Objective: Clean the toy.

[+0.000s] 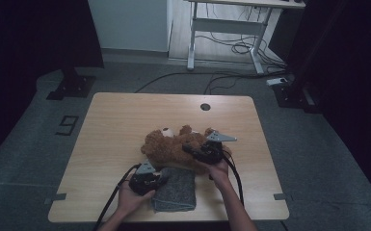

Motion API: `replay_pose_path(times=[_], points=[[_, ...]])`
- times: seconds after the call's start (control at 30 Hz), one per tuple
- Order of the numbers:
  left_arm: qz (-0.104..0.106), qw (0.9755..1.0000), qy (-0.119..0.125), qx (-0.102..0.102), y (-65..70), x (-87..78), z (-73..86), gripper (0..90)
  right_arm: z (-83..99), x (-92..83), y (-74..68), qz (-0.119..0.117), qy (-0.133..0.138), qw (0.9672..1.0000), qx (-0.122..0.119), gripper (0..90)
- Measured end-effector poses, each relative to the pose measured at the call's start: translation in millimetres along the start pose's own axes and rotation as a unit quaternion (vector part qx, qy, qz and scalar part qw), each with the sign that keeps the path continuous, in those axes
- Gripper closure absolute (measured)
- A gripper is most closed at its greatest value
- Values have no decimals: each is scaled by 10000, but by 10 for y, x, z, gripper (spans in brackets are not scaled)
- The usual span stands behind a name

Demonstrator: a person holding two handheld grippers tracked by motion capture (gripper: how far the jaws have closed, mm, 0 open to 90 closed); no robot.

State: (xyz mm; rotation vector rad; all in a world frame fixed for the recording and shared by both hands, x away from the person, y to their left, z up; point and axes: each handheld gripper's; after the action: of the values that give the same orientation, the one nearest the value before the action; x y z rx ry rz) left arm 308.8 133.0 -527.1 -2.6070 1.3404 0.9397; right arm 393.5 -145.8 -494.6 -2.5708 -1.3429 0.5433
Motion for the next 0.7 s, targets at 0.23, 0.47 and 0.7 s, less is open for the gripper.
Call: replay_pose_path(times=[0.23, 0.47, 0.7], points=[[63, 9979, 552, -320, -121, -334, -42, 805, 131, -51, -60, -17, 21, 10000, 14, 699], [37, 9964, 811, -238, -105, -536, -163, 805, 207, -91, -60, -128, -25, 9998, 129, 716], [-14, 9941, 1072, -170, -86, -657, -300, 805, 280, -128, -68, -171, -14, 9998, 124, 736]])
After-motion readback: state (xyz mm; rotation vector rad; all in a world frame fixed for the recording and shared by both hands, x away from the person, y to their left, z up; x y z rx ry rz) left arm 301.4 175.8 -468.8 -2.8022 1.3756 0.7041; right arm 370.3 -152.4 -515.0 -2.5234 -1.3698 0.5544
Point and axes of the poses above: each handheld gripper's, and its own axes: x roughly forward along the jaws, z roughly out of its underside, y roughly to its right, and after that the axes turned 4 degrees about y, right-handed
